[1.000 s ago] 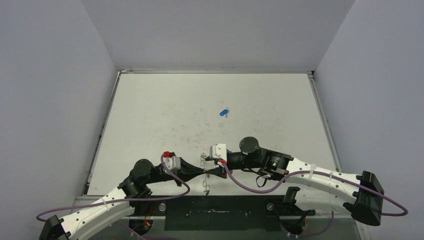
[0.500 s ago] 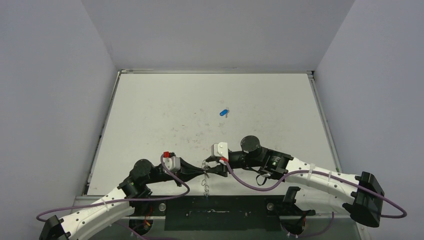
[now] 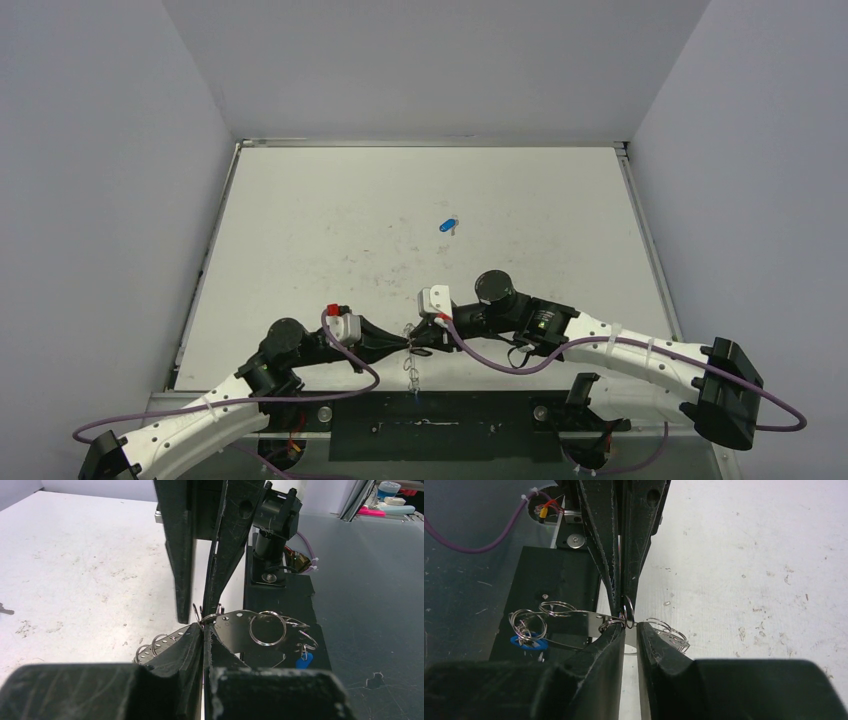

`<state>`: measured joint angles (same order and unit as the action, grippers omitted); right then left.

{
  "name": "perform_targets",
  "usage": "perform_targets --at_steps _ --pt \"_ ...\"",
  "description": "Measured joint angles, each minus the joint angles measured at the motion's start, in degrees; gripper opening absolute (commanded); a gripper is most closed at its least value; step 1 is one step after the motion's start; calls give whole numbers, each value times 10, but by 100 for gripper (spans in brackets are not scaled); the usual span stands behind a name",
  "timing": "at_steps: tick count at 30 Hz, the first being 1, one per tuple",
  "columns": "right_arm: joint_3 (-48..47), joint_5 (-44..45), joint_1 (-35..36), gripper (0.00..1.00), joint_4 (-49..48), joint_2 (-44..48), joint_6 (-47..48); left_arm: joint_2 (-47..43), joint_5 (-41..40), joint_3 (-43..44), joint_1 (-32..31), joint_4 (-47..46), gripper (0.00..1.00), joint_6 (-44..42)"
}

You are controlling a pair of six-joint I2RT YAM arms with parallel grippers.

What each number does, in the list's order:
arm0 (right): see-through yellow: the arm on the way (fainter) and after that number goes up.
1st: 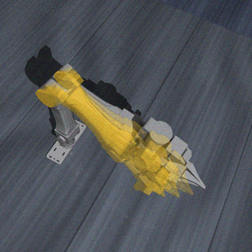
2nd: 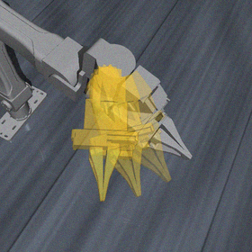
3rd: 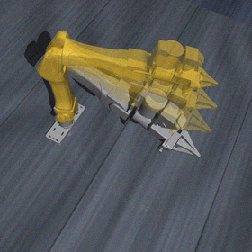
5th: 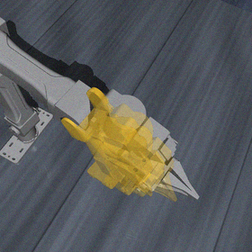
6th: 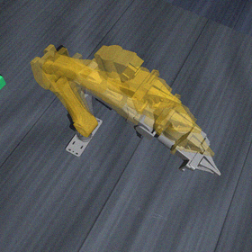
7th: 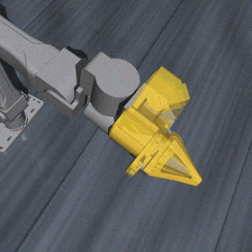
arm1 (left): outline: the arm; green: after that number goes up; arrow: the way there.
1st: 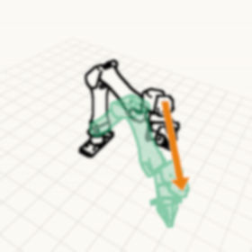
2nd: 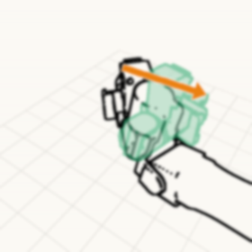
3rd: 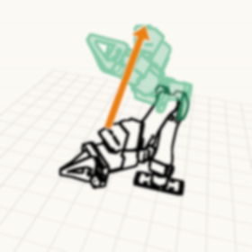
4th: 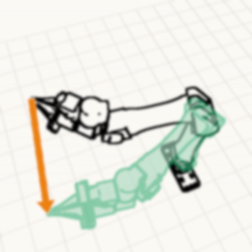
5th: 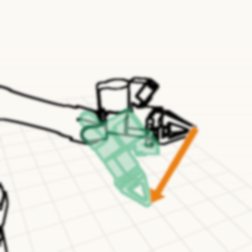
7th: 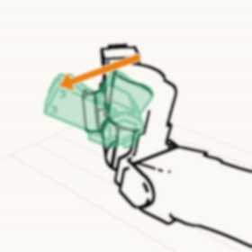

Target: Put the keys on the keyring

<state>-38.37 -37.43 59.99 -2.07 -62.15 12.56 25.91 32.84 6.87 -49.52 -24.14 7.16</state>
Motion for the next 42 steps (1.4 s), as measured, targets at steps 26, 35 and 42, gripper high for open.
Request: perform_targets --at_steps 26,35,42 --pt "-8 0 -4 39 21 22 18 0 1 0 -2 0 0 -2" --pt "-9 -21 -4 27 5 -5 -12 0 0 0 -2 1 0 -3" --pt "-8 -28 -4 0 -2 -5 -28 0 -8 0 -2 4 0 -3"
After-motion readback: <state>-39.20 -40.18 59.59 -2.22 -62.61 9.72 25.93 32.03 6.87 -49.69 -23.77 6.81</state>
